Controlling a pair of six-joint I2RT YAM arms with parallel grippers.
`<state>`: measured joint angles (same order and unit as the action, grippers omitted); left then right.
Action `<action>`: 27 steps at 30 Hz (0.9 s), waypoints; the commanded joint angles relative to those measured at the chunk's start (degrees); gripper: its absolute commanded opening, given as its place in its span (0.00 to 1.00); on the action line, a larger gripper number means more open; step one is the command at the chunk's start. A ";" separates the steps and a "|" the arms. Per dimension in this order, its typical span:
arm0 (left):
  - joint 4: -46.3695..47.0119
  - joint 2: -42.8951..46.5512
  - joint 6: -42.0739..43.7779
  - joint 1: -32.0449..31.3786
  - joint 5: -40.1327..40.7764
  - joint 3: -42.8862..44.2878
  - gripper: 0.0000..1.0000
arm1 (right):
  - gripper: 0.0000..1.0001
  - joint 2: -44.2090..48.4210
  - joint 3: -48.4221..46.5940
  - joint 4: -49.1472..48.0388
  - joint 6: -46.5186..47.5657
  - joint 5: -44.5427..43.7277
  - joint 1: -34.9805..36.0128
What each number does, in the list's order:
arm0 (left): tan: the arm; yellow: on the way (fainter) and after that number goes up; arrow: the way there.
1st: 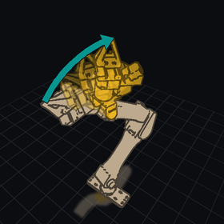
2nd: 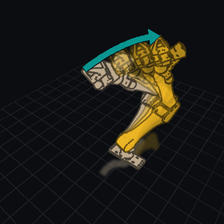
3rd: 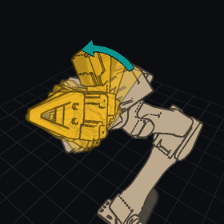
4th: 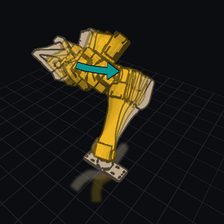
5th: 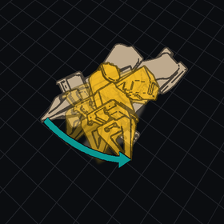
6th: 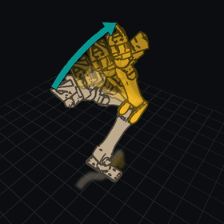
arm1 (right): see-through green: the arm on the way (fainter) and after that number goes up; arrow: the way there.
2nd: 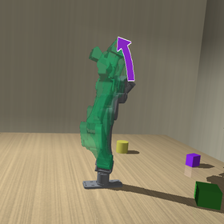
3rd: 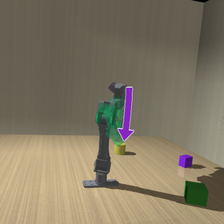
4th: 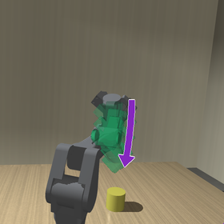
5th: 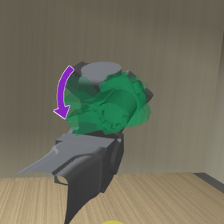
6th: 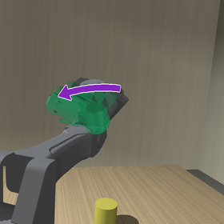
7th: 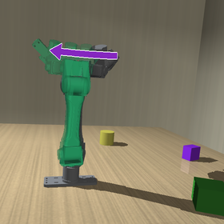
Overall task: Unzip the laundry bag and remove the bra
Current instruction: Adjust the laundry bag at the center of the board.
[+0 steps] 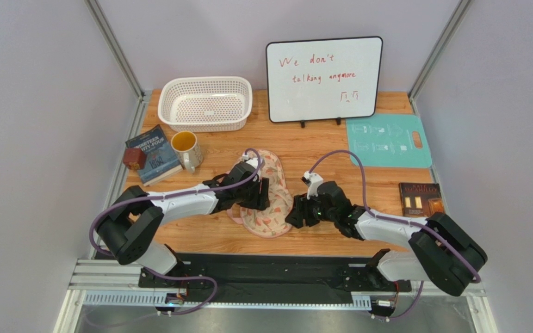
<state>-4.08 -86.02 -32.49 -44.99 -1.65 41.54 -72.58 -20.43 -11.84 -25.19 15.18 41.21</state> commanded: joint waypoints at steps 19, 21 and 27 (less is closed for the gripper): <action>0.38 -7.23 -0.47 -0.18 3.23 -0.23 0.65 | 0.39 4.72 4.16 -3.63 -0.12 2.31 0.71; -0.05 -7.93 -0.12 -0.18 3.84 0.21 0.65 | 0.41 4.99 4.60 -3.72 -0.47 2.14 0.89; -0.14 -9.69 0.15 -0.09 4.37 1.26 0.65 | 0.48 5.43 5.40 -3.37 -1.18 1.26 1.15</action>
<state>2.52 -91.55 -32.71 -45.15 0.51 43.77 -68.14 -15.75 -14.39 -25.56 16.03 41.78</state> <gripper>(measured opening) 0.651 0.472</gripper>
